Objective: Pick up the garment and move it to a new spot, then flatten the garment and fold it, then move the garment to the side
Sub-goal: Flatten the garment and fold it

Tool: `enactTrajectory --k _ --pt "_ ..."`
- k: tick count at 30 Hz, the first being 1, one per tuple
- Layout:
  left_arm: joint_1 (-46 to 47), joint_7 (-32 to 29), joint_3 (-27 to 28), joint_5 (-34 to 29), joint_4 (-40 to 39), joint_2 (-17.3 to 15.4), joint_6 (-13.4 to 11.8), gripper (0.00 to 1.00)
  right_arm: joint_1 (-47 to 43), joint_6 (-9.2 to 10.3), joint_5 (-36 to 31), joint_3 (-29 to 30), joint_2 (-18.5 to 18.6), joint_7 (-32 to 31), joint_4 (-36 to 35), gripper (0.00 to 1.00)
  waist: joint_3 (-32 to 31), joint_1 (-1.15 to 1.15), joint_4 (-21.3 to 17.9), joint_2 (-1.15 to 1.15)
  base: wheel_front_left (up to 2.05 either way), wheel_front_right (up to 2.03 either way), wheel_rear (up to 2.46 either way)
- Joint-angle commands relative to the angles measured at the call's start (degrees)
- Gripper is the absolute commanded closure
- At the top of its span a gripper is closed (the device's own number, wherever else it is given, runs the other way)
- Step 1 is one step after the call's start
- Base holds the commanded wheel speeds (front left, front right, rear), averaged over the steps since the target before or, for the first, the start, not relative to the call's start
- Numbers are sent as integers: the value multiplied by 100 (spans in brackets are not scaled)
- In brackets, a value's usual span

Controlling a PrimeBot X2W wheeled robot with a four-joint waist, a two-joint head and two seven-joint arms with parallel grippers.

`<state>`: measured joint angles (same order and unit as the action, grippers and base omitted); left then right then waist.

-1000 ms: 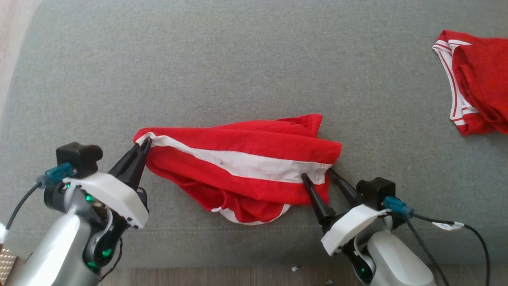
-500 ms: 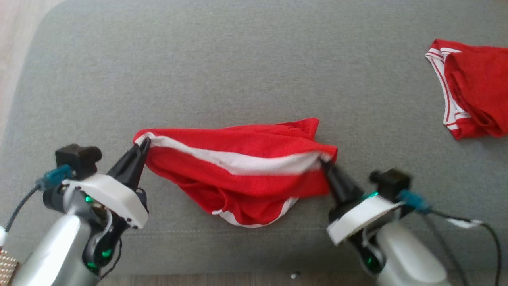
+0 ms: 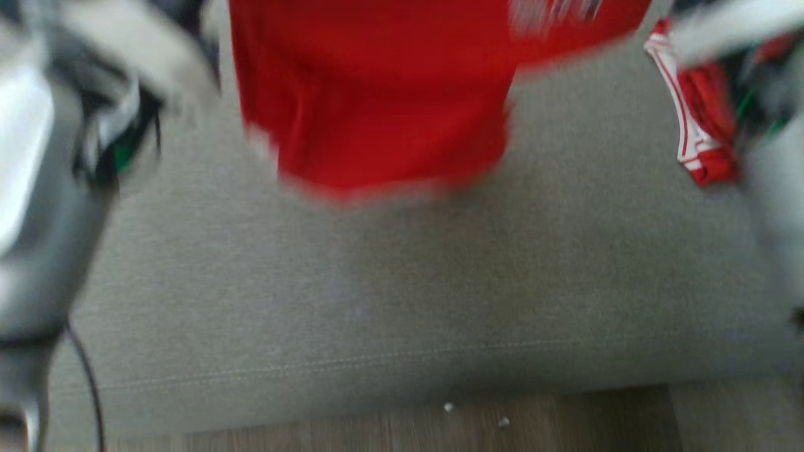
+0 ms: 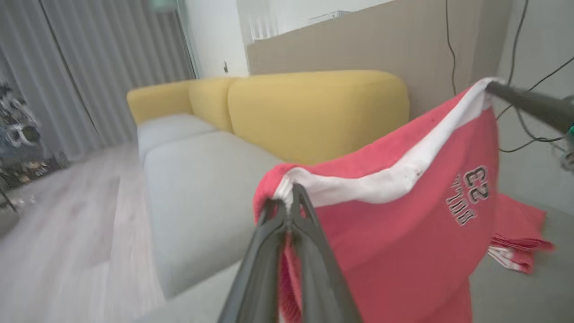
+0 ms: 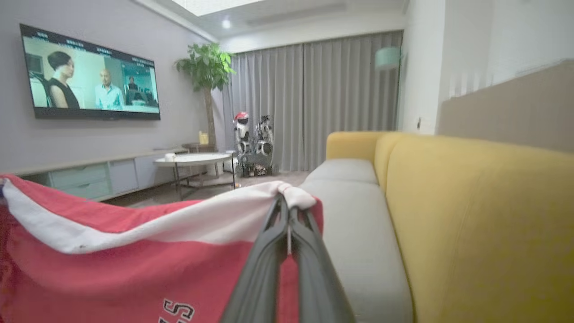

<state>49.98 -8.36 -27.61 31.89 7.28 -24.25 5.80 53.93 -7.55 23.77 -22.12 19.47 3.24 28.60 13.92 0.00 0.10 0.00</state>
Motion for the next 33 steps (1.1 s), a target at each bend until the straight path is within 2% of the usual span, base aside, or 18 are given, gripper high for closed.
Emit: enactTrajectory --k 1,6,8,11,17,21,25,30,33 --pt "685 79 148 -272 94 -158 34 100 430 6 66 -7 90 -24 -42 100 289 0 -155 0 0 0 0" --pt "2304 986 -166 -1233 1141 -10 85 100 1745 6 -4 53 158 367 368 100 602 0 -323 0 0 0 0" --pt "2588 1412 -275 -1374 1445 44 109 100 1914 6 -19 76 141 516 428 100 661 0 -365 0 0 0 0" --pt "2528 1970 -470 -1429 1759 62 136 100 1673 6 -28 -118 147 614 324 100 691 0 -388 0 0 0 0" --pt "1201 2315 -1032 -1087 1777 -19 165 100 -27 6 375 -681 360 464 -299 100 672 0 -300 0 0 0 0" --pt "13 2332 -1304 -648 956 -2 167 100 -1434 6 459 -773 637 201 -574 100 603 0 -208 0 0 0 0" --pt "-1209 2334 -1599 -419 88 -165 168 100 -2686 6 301 -407 753 -72 -893 100 414 0 -206 0 0 0 0" --pt "-2431 2334 -1995 -819 -298 -516 168 100 -4086 6 94 247 656 -634 -1593 100 140 0 -269 0 0 0 0" --pt "-2850 2334 -2409 -1171 -297 -800 168 100 -4846 6 -22 712 586 -1061 -2171 100 45 0 -269 0 0 0 0"
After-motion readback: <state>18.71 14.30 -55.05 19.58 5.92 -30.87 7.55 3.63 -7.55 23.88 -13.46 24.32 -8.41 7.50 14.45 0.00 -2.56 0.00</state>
